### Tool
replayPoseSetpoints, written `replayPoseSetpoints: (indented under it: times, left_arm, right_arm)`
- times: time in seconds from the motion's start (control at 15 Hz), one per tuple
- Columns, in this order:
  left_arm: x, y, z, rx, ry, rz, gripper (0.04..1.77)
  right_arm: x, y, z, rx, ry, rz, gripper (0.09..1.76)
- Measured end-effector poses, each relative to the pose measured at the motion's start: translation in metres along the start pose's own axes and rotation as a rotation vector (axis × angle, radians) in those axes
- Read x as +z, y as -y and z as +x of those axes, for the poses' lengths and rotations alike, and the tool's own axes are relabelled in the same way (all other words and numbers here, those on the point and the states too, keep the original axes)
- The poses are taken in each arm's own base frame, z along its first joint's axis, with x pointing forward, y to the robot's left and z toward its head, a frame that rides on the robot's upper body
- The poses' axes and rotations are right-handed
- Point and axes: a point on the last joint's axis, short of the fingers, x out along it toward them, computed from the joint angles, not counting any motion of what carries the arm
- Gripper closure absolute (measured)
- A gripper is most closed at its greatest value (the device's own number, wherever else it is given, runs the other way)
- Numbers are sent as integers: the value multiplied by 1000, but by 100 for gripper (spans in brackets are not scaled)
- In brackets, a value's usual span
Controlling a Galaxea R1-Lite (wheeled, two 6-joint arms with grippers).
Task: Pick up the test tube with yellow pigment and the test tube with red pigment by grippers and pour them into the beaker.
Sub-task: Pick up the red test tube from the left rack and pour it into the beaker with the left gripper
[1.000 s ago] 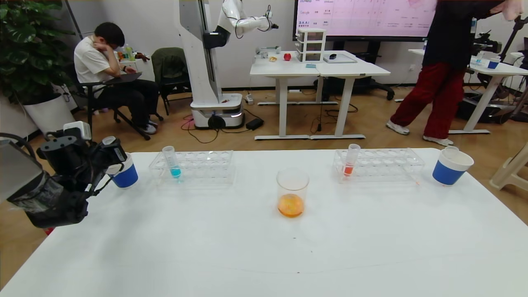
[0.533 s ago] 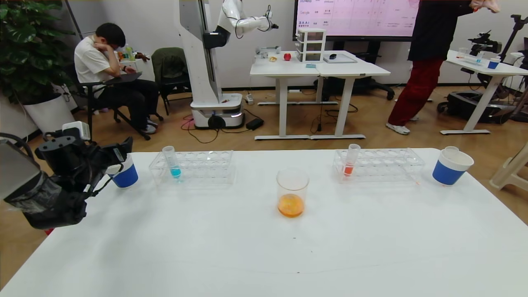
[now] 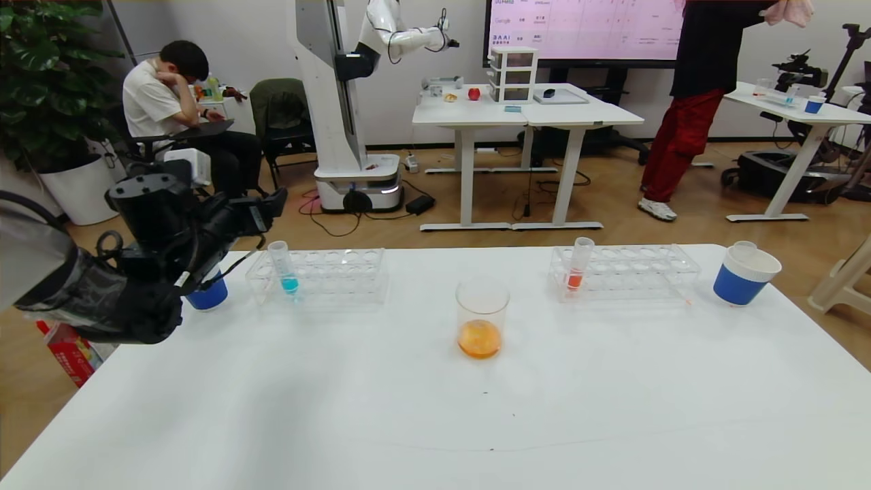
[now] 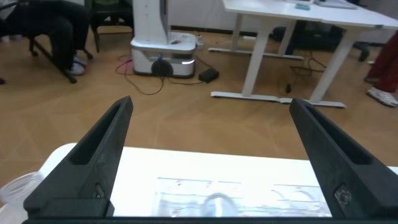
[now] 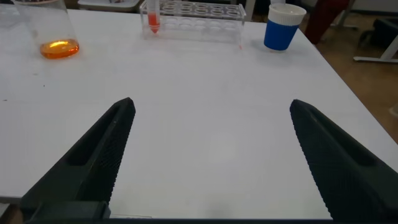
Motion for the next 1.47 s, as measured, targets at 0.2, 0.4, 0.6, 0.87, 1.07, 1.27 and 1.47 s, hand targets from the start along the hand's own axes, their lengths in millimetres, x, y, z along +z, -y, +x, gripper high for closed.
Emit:
replayPoseSetpoints:
  times: [0.2, 0.4, 0.6, 0.87, 1.07, 1.27, 1.47]
  left_arm:
    - [24, 36, -13, -28, 34, -10, 6]
    - [59, 44, -35, -52, 71, 12, 6]
    - [106, 42, -75, -54, 113, 64, 6]
    - [156, 29, -153, -43, 166, 125, 6]
    - [171, 14, -215, -12, 172, 163, 6]
    - [177, -1, -273, 51, 141, 195, 6]
    - [170, -7, -333, 71, 120, 206, 6]
  right_arm:
    - [0, 0, 0, 0, 0, 0, 11]
    - [0, 0, 0, 0, 0, 0, 11]
    - [0, 0, 0, 0, 0, 0, 11]
    - [0, 0, 0, 0, 0, 0, 11]
    - [0, 0, 0, -1, 0, 0, 11]
    - [0, 0, 0, 0, 0, 0, 11]
    - [0, 0, 0, 0, 0, 0, 11]
